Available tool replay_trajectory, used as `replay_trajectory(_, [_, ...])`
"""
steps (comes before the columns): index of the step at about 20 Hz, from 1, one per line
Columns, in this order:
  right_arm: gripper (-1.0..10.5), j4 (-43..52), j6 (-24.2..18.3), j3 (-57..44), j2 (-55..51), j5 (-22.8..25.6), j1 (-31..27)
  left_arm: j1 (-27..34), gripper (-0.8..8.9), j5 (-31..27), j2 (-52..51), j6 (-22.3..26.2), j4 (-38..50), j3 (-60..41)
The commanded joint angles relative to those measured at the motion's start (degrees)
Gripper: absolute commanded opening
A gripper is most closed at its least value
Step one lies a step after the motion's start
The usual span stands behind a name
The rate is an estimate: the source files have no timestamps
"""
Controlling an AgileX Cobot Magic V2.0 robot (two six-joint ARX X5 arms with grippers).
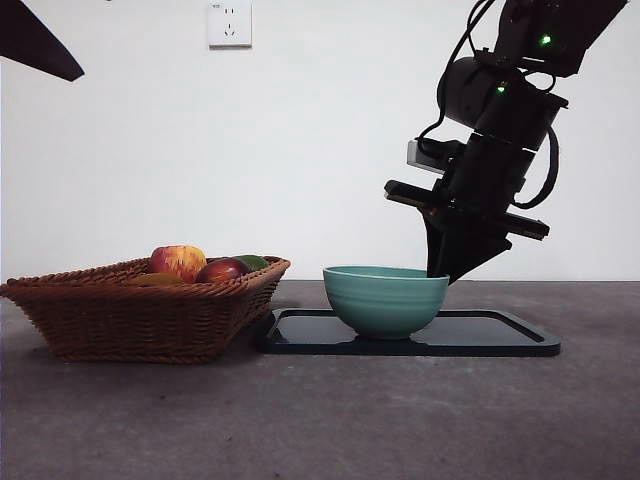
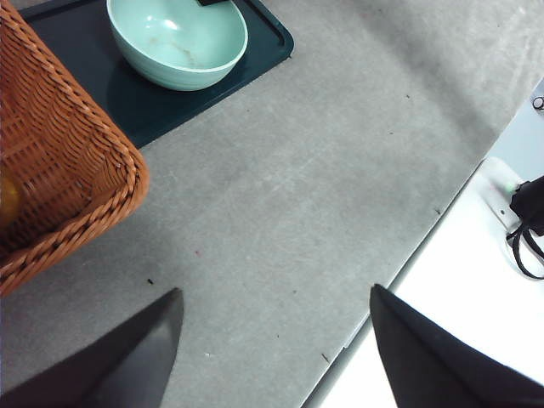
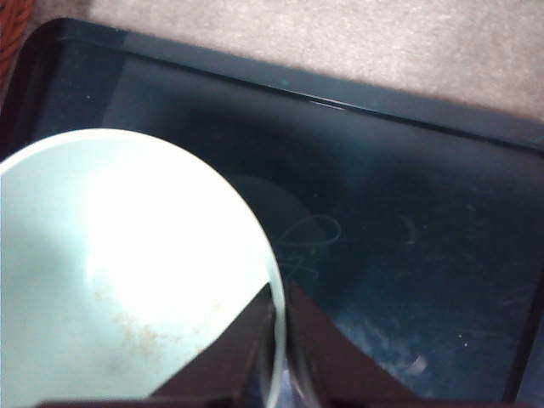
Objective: Pick up the wifruite, put it on the bowl, pick up the plate, put it on desk
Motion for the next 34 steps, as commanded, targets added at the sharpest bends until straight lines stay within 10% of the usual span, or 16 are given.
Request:
replay_trajectory(1, [0.1, 0.4, -0.4, 1.2, -2.2, 0.3, 0.4, -0.3, 3.43, 0.4, 0.3, 0.5, 0.3, 0.5])
replay_trajectory(20, [0.1, -20.7, -3.2, -2.6, -41.5, 3.1, 7.5, -0.3, 3.43, 0.4, 0.3, 0.5, 0.2, 0.5])
replay_trajectory(34, [0.1, -0.8, 5.0, -32.4, -45.0, 3.3, 15.3, -0.3, 3.43, 0.4, 0.3, 0.5, 0.2, 0.5])
